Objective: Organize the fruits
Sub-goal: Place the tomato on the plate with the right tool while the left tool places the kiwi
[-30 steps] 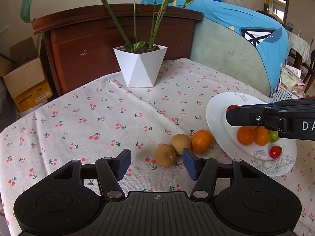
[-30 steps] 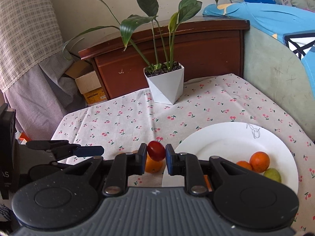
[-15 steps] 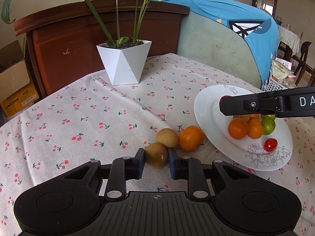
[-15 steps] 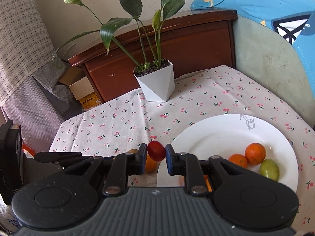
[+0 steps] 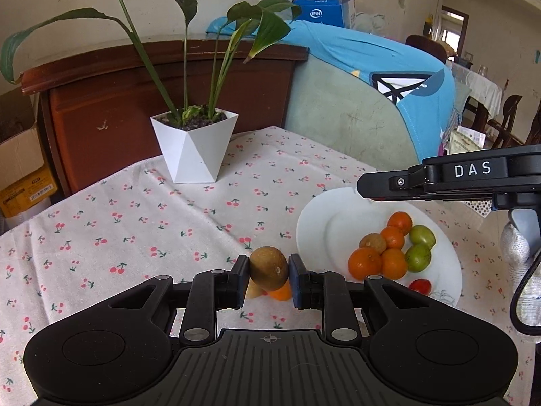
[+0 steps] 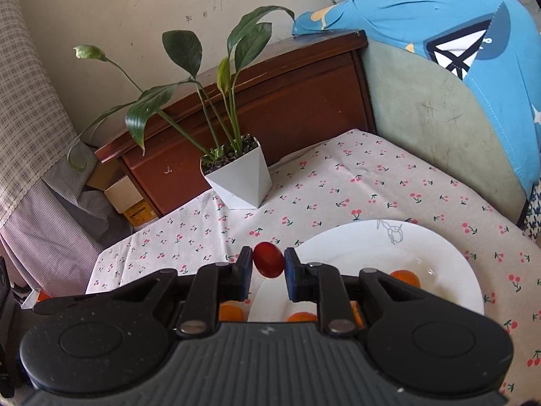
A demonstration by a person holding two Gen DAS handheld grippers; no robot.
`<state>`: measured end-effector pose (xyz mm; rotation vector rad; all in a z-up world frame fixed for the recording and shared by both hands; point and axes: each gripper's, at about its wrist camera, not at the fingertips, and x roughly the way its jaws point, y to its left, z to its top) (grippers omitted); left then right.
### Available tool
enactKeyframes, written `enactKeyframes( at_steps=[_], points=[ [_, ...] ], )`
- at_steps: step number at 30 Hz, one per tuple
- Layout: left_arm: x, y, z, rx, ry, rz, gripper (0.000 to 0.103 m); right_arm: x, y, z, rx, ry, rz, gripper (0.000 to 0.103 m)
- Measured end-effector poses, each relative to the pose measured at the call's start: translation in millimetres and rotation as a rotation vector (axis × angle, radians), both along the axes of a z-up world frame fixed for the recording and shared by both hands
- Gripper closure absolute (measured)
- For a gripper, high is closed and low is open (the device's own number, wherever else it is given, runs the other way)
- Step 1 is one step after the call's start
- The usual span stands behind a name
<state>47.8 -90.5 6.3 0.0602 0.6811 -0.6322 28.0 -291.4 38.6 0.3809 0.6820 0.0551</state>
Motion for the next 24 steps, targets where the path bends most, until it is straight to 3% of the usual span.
enactKeyframes(
  at_steps=[7,13,24],
  points=[
    [-0.1,-30.6,1.2,-0.067,0.045,-0.039,0.08,-2.9,-23.3,-6.7,0.018,0.022,-0.068,0.084],
    [6.9,-46.1,-3.5,-0.088,0.072,-0.015,0.08,-1.9,-26.5,-15.3,0.028,0.045,-0.07,0.084],
    [15.9,-60.2,-18.6,-0.081,0.117,0.025,0.08,2.3,-26.1,-29.2,0.019,0.093,-0.083,0.082]
  ],
)
